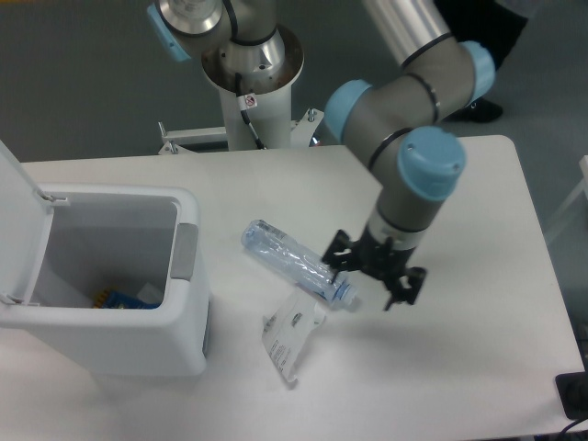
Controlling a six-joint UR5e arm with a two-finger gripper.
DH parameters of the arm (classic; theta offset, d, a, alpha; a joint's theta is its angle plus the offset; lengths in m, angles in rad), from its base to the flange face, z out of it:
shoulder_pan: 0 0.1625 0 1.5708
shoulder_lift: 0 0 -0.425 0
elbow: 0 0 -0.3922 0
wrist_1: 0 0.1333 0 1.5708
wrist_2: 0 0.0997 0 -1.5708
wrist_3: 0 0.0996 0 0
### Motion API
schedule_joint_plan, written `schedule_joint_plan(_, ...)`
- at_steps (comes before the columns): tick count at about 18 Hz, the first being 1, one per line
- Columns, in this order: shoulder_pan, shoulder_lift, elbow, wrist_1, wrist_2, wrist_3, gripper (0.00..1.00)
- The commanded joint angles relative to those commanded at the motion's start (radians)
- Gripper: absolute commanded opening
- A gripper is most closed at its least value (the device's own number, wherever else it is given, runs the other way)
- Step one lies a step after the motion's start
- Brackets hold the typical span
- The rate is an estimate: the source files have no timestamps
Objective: Place the trash in the trash can
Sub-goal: 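Move the gripper over the white paper card and lower toward it, then close the gripper on the white paper card and lift it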
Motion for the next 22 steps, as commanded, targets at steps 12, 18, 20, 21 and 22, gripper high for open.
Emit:
schedule_joint_plan(12, -0.038, -0.072, -0.042, 0.054, -0.006, -0.014, 0.06)
schedule_joint_plan(18, -0.035, -0.069, -0.026, 0.053, -0.008, -0.044, 0.00)
schedule_joint_plan(20, -0.035, -0.066, -0.025, 0.051, -0.009, -0.046, 0.00)
schedule_joint_plan(21, -0.032, -0.063, -0.023, 0.051, -0.009, -0.046, 0.00)
schedule_joint_plan(22, -0.031, -0.060, -0.023, 0.051, -0.011, -0.049, 0.00)
